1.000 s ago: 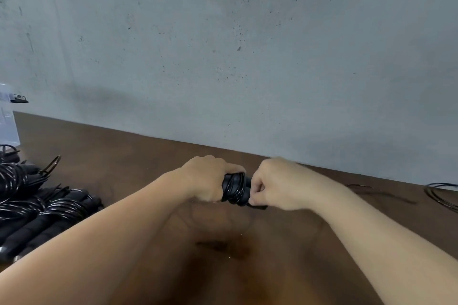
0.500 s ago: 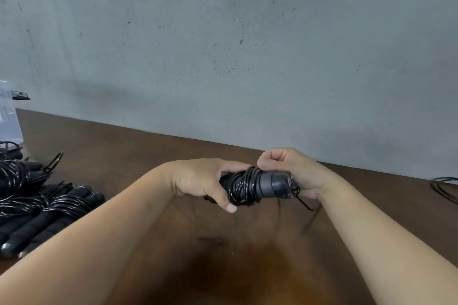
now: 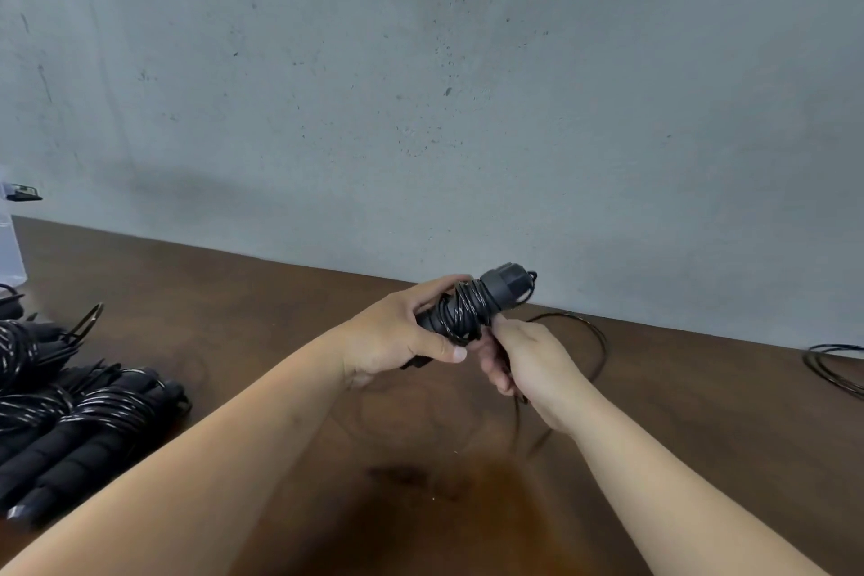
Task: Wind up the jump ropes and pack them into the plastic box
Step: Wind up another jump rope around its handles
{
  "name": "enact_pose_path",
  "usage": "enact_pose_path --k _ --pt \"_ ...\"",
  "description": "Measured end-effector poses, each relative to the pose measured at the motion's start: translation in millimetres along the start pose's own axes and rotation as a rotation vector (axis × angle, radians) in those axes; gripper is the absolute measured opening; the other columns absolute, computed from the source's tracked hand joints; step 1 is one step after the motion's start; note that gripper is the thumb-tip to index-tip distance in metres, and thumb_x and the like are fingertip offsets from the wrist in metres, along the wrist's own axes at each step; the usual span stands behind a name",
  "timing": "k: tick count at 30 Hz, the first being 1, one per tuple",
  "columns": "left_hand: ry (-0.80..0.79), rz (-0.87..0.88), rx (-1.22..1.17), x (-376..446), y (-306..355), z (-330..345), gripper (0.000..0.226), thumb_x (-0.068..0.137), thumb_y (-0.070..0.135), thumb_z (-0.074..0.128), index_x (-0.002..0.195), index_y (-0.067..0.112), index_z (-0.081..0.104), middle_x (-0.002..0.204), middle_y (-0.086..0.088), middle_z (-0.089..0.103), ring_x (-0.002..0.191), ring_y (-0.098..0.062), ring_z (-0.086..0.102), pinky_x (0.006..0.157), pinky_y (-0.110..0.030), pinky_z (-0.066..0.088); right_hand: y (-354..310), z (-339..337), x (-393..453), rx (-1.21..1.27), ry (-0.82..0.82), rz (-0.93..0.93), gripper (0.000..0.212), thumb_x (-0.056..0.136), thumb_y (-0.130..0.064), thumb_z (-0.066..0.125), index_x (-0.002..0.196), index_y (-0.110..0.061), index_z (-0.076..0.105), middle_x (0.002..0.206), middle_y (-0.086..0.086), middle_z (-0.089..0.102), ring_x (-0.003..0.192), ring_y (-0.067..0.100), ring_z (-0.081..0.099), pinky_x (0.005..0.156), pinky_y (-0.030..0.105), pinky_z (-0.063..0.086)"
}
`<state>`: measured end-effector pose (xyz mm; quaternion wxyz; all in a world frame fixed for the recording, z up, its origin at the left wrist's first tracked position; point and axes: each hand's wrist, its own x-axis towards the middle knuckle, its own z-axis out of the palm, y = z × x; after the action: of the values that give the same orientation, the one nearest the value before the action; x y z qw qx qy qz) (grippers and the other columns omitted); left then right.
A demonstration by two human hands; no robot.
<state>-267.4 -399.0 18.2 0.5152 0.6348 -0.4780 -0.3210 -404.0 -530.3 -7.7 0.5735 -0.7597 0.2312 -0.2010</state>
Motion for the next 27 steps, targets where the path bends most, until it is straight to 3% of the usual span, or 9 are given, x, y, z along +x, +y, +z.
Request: enact_pose_path --k 3,6,8,11,14,17,21,24,27 --pt "0.212 0.013 0.008 4.8 2.4 -1.1 0.078 0.075 -0.002 0.077 0.133 0.042 0.049 0.109 0.011 0.071 0.094 -0.001 0.067 0.078 -0.010 0.045 1.3 6.1 -8.7 -0.333 -0.074 0.015 0.045 0.106 -0.036 0.030 0.095 -0.014 0.067 0.061 -0.003 0.058 0.050 0.012 0.049 0.057 0.025 0.041" --pt "0.308 -0.001 0.449 8.2 -0.2 -7.0 0.079 0.075 0.012 0.076 0.138 0.045 0.042 0.109 0.011 0.067 0.101 -0.014 0.063 0.089 -0.024 0.048 -3.7 13.8 -16.3 -0.752 -0.165 -0.044 0.039 0.105 -0.036 0.030 0.096 -0.015 0.061 0.075 -0.005 0.060 0.064 0.010 0.054 0.063 0.025 0.042" --pt "0.306 -0.026 0.825 8.3 -5.8 -8.2 0.078 0.078 0.024 0.068 0.142 0.049 0.032 0.109 0.009 0.062 0.103 -0.019 0.060 0.087 -0.034 0.051 -11.7 13.6 -19.5 -0.992 -0.178 -0.118 0.032 0.105 -0.033 0.034 0.095 -0.014 0.058 0.080 -0.004 0.058 0.067 0.011 0.053 0.056 0.024 0.038" --pt "0.253 0.000 1.164 7.3 -16.3 -5.8 0.073 0.084 0.029 0.058 0.143 0.052 0.023 0.107 0.004 0.054 0.100 -0.022 0.054 0.083 -0.034 0.046 -31.1 6.6 -18.8 -1.207 -0.162 -0.230 0.024 0.099 -0.026 0.046 0.089 -0.013 0.064 0.077 0.001 0.061 0.063 0.016 0.057 0.052 0.027 0.039" --pt "0.195 0.034 1.290 2.6 -18.0 1.7 0.069 0.085 0.032 0.058 0.142 0.049 0.025 0.102 0.004 0.050 0.094 -0.020 0.049 0.080 -0.032 0.037 -56.1 2.6 -14.6 -1.308 -0.234 -0.306 0.018 0.092 -0.026 0.058 0.083 -0.016 0.071 0.070 -0.003 0.061 0.059 0.014 0.054 0.048 0.025 0.034" --pt "0.109 0.084 1.363 1.4 -13.2 8.9 0.053 0.084 0.034 0.058 0.133 0.044 0.040 0.090 0.007 0.045 0.081 -0.018 0.044 0.073 -0.029 0.029 -75.3 3.5 -8.5 -1.317 -0.337 -0.320 0.008 0.083 -0.030 0.073 0.083 -0.022 0.075 0.068 -0.011 0.060 0.058 0.006 0.050 0.049 0.022 0.033" --pt "-0.130 0.062 1.238 0.7 -2.8 14.1 0.033 0.081 0.028 0.066 0.112 0.036 0.056 0.099 0.007 0.061 0.091 -0.020 0.059 0.074 -0.029 0.042 -82.2 0.0 6.7 -1.134 -0.440 -0.187 0.027 0.065 -0.040 0.088 0.080 -0.023 0.073 0.074 -0.011 0.066 0.067 0.006 0.057 0.058 0.021 0.044" --pt "-0.329 -0.049 0.911 -4.0 -0.4 9.9 0.037 0.074 0.015 0.076 0.094 0.037 0.055 0.089 0.012 0.065 0.081 -0.010 0.061 0.069 -0.023 0.045 -78.4 -9.9 14.3 -0.986 -0.498 -0.137 0.033 0.062 -0.047 0.088 0.075 -0.022 0.070 0.067 -0.015 0.063 0.065 0.001 0.055 0.064 0.020 0.044" --pt "-0.406 -0.071 0.523 -10.3 0.3 2.8 0.052 0.073 0.012 0.081 0.112 0.038 0.059 0.102 0.012 0.069 0.097 -0.008 0.065 0.087 -0.021 0.047 -69.0 -20.6 18.2 -0.675 -0.490 -0.100 0.032 0.069 -0.044 0.084 0.071 -0.018 0.064 0.059 -0.010 0.059 0.054 0.002 0.049 0.059 0.019 0.038"
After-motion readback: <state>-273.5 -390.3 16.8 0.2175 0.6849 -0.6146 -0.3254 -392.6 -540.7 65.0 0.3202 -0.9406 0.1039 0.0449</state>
